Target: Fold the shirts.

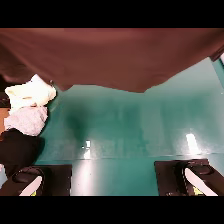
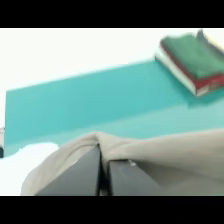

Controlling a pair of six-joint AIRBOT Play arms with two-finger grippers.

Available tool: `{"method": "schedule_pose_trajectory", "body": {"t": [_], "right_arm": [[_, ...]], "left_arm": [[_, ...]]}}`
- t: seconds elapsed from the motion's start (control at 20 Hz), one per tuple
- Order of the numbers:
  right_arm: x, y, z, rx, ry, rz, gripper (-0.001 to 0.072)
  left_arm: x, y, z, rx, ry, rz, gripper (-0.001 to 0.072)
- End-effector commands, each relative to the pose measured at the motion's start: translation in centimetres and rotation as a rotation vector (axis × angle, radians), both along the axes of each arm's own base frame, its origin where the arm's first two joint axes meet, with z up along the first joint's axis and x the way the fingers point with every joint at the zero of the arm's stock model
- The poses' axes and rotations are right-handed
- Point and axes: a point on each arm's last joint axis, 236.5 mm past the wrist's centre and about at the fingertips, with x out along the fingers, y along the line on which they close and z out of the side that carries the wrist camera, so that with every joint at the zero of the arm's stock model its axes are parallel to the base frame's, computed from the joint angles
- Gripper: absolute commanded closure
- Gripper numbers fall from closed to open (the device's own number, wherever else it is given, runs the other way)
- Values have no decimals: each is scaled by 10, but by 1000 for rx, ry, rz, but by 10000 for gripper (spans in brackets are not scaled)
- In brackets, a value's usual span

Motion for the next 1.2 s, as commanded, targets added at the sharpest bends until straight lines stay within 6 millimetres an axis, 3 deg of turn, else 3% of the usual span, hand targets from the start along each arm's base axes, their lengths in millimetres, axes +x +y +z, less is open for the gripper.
{"method": "schedule_pose_trajectory", "body": {"t": [0.0,0.05,0.15,0.25,0.3,0.45,0.55,0.6,0.65,0.75,0.8,0.85,0.9,1.05,1.15], "right_arm": [[-10,-21,-3,-66,75,-68,695],[-8,-25,-10,-66,113,-88,696],[7,-26,-40,-72,226,-90,696],[27,-25,-91,-78,396,-86,696],[38,-25,-120,-85,487,-83,695],[69,-25,-222,-113,770,-64,695],[95,-23,-275,-131,847,-40,694],[110,-23,-297,-128,863,-44,694],[123,-23,-314,-126,872,-48,694],[144,-22,-329,-122,872,-52,693],[153,-22,-330,-128,867,-45,678],[161,-22,-326,-133,852,-41,517],[169,-24,-319,-129,832,-45,345],[168,-26,-290,-80,805,-25,333],[151,-26,-279,-19,812,1,334]], "left_arm": [[-20,-10,19,-28,-45,-53,683],[-10,-18,8,-32,-6,-81,683],[21,-43,-39,-32,148,-160,683],[55,-71,-116,-34,377,-256,683],[70,-83,-164,-35,511,-294,683],[102,-93,-304,-12,841,-317,682],[127,-93,-373,20,932,-318,682],[142,-93,-392,20,946,-304,682],[158,-93,-404,14,937,-283,681],[188,-92,-409,3,883,-248,680],[199,-90,-402,12,845,-235,546],[207,-85,-390,22,809,-215,195],[213,-77,-377,33,789,-188,129],[213,-18,-342,26,821,-66,129],[199,23,-346,-52,894,20,129]]}}
